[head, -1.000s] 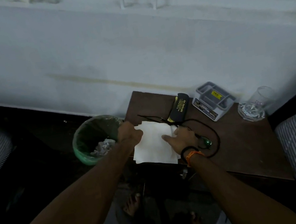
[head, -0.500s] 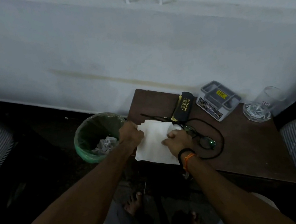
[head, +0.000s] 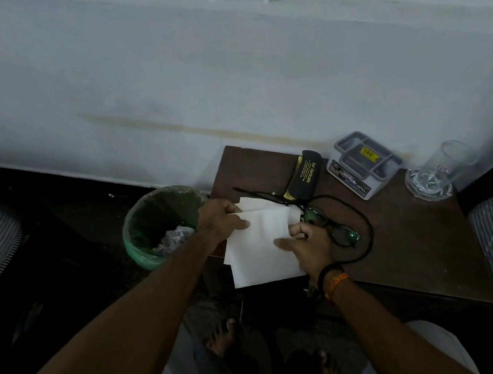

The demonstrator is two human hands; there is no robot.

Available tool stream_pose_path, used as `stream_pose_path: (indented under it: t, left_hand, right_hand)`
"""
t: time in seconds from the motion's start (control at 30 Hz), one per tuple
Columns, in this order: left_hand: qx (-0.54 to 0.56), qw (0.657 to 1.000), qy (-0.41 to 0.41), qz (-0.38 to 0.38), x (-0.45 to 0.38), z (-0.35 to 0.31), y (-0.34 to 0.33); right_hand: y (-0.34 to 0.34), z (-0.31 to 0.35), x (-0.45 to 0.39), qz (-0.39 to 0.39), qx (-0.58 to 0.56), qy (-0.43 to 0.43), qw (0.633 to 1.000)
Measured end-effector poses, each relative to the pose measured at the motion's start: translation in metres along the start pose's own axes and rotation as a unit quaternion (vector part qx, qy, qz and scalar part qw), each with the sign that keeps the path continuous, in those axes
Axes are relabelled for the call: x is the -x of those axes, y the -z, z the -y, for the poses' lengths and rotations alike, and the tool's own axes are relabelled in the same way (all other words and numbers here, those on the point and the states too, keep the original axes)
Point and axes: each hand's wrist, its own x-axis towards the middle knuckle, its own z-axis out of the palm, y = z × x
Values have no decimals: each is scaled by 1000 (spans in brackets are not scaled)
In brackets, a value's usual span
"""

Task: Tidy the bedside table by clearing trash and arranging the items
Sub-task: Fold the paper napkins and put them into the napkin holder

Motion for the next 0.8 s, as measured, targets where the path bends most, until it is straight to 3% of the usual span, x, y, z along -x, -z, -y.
stream_pose_path:
  t: [0.1, 0.27, 0.4, 0.5, 0.57, 0.67, 0.73, 0.8]
  left_hand:
    - [37, 999, -22, 34, 2, -2, 4]
    - [134, 976, -41, 166, 12, -20, 12]
    - [220, 942, -13, 253, 17, -40, 12]
    - [264, 926, -22, 270, 16, -57, 9]
    - [285, 922, -28, 260, 13, -66, 7]
    - [317, 927, -3, 199, 5, -68, 6]
    - [273, 957, 38, 89, -3, -56, 6]
    - [129, 991, 38, -29, -9, -36, 4]
  right_hand:
    - [6, -2, 0, -19, 46, 50, 998]
    - [18, 17, -1, -66, 32, 117, 990]
    - [31, 37, -10, 80, -77, 65, 992]
    - [40, 43, -8, 160, -155, 20, 975]
    - [42, 40, -5, 172, -199, 3, 965]
    - [51, 31, -10, 112, -257, -12, 960]
    - [64, 23, -17, 62, -287, -18, 956]
    - [74, 15, -21, 38, -290, -15, 956]
